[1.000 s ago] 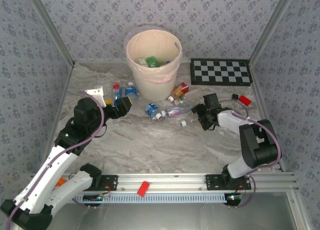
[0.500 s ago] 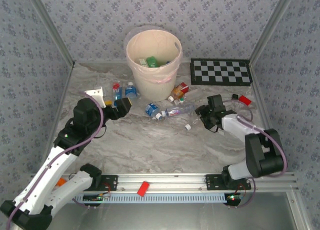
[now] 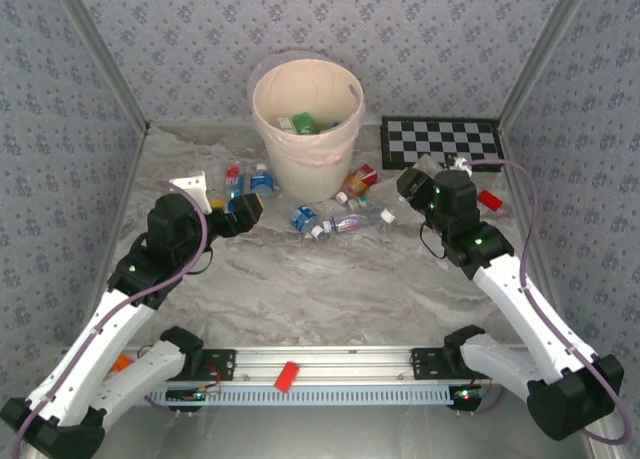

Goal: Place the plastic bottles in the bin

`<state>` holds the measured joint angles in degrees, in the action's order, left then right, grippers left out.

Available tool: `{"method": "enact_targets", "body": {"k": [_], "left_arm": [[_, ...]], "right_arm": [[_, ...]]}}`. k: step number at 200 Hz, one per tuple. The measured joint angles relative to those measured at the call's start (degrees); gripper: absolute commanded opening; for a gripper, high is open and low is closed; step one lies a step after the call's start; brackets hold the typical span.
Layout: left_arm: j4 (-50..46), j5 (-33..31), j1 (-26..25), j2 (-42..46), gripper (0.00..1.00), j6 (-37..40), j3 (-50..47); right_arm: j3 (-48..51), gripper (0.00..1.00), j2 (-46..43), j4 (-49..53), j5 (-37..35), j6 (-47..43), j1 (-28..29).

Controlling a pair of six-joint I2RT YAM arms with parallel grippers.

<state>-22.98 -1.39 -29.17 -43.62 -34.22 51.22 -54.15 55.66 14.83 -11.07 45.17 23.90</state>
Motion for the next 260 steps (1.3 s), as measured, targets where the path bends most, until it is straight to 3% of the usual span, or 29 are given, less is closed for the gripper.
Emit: {"method": "enact_targets", "body": {"k": [32, 94, 186, 228, 260], "left_arm": [[-0.9, -0.4, 0.0, 0.2, 1.00, -0.2, 0.1], [-4.2, -1.0, 0.0, 4.8, 1.00, -1.3, 0.1], [-9.6, -2.1, 0.0, 12.7, 1.00, -2.1, -0.2], [-11.8, -2.6, 0.0, 14.8, 1.00, -2.4, -1.0], [-13.0, -3.0, 0.0, 16.0, 1.00, -2.4, -1.6]], "right_arm": [[-8.5, 0.57, 3.7, -3.1, -1.9, -8.1, 4.1], [-28.8, 0.58, 20.5, -10.0, -4.8, -20.4, 12.7], [-57.5, 0.59, 48.2, -12.9, -10.5, -32.4, 13.0], [-73.9, 0.59, 60.9, -9.0, -11.4, -37.0, 13.0], [-79.9, 0.59, 66.6, -6.9, -11.7, -39.2, 13.0]]}}
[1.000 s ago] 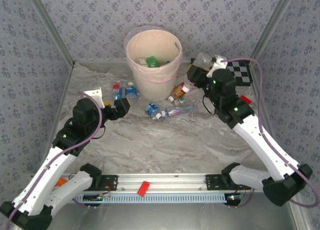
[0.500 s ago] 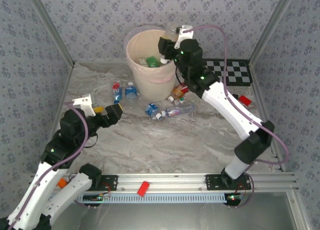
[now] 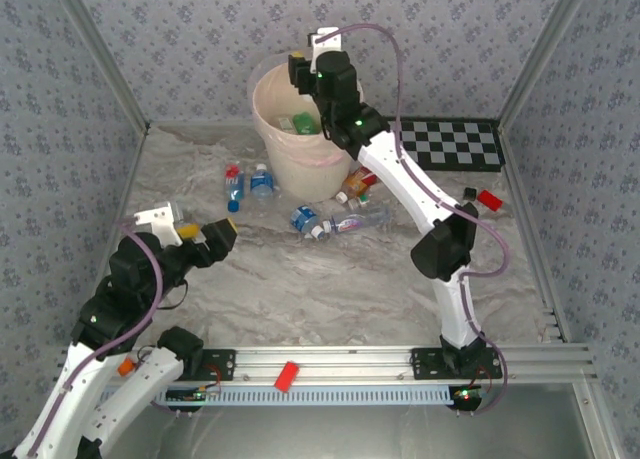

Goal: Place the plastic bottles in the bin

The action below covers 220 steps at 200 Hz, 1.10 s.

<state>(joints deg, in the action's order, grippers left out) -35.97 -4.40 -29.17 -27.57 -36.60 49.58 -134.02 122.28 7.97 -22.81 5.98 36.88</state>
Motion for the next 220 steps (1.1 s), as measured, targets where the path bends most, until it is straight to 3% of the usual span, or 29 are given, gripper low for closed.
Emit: {"method": "enact_targets", "body": {"k": [70, 78, 85, 89, 93, 220], "left_arm": [[-0.8, -1.0, 0.0, 1.0, 1.00, 0.0, -0.1], [-0.7, -1.0, 0.0, 1.0, 1.00, 0.0, -0.2], [-0.7, -1.0, 0.0, 1.0, 1.00, 0.0, -0.3], [-0.7, -1.0, 0.0, 0.9, 1.00, 0.0, -0.3], [-0.7, -1.0, 0.0, 0.9, 1.00, 0.0, -0.3], [-0.8, -1.0, 0.0, 0.9, 1.00, 0.0, -0.3]], "right_arm": [[-5.9, 0.63, 5.4, 3.7, 0.0, -1.4, -0.1], [-6.0, 0.68, 5.4, 3.9, 0.0, -1.6, -0.1], [-6.1, 0.80, 5.4, 3.9, 0.0, -1.9, -0.1], [-6.1, 0.95, 5.4, 3.9, 0.0, -1.7, -0.1], [-6.2, 1.00, 5.4, 3.9, 0.0, -2.3, -0.1], [-6.3, 0.99, 5.4, 5.6, -0.2, -3.1, 0.1]]}}
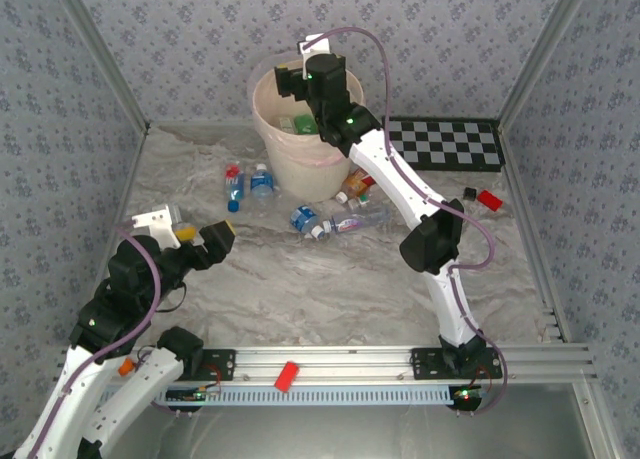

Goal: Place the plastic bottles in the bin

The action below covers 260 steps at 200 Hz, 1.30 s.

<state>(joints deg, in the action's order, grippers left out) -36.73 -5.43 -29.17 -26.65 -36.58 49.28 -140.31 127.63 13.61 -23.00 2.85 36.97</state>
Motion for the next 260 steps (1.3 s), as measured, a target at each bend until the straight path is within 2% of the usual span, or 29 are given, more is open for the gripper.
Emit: {"method": "enact_targets", "body": {"k": [56, 96, 143, 177, 219, 260], "left_arm": [[-0.3, 0.0, 0.0, 0.0, 1.00, 0.0, 0.0], [-0.6, 0.7, 0.0, 0.0, 1.00, 0.0, 0.0], [-0.4, 4.0, 0.0, -2.6, 1.00, 0.3, 0.0], [0.9, 6.8, 0.0, -6.0, 1.00, 0.2, 0.0], [2.9, 9.5, 0.0, -10.0, 1.00, 0.2, 0.0], [4.3, 11.0, -1.6, -14.0, 1.00, 0.0, 0.0]], "right_arm": [[1.1, 1.00, -1.1, 1.0, -0.2, -0.4, 0.3], [8.6, 1.00, -6.9, 1.6, -0.4, -0.1, 0.8], [25.2, 0.99, -20.7, 1.1, -0.2, 4.1, 0.9], [35.5, 1.00, -30.6, 3.6, 0.5, 11.9, -0.3], [53.3, 1.00, -44.1, 6.1, 5.1, 25.5, -6.8], [72.7, 0.95, -53.7, 3.1, 11.4, 36.2, -14.1]]}}
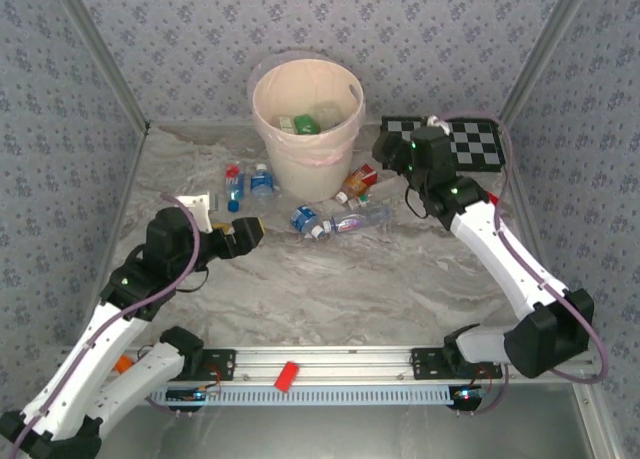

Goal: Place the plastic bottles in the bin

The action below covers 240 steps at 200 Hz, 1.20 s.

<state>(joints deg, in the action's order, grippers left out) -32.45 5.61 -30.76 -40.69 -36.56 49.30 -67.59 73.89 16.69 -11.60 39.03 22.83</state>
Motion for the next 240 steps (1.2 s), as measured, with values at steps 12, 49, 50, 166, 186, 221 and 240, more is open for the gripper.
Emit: {"method": "enact_targets", "body": {"k": [12, 49, 50, 166, 186, 221, 240], "left_arm": [[0.4, 0.0, -1.3, -1.4, 1.00, 0.0, 0.1], [1.1, -1.1, -6.6, -6.8, 1.00, 0.3, 1.9], [1.1, -1.1, -6.8, -6.9, 1.00, 0.3, 2.0], [2.5, -4.7, -11.4, -10.3, 1.00, 1.2, 3.8], [2.6, -5.0, -11.4, -10.3, 1.00, 1.5, 3.8], [2.6, -5.0, -11.4, -10.2, 1.00, 1.6, 3.8], [2.6, -5.1, -11.4, -9.3, 1.00, 1.6, 3.8]], "right_arm": [[4.5, 0.93, -1.1, -0.7, 2.2, 2.7, -1.0], [13.1, 0.91, -1.1, -2.7, 7.7, 10.5, -3.7], [13.3, 0.90, -1.1, -2.8, 7.9, 10.8, -3.8], [16.4, 0.77, 15.0, -11.0, 25.6, 31.5, -5.7], [16.4, 0.75, 17.4, -12.4, 26.9, 33.5, -5.6], [16.3, 0.73, 22.1, -14.2, 28.4, 36.4, -5.7], [16.1, 0.72, 24.7, -15.7, 29.6, 37.9, -5.6]]}}
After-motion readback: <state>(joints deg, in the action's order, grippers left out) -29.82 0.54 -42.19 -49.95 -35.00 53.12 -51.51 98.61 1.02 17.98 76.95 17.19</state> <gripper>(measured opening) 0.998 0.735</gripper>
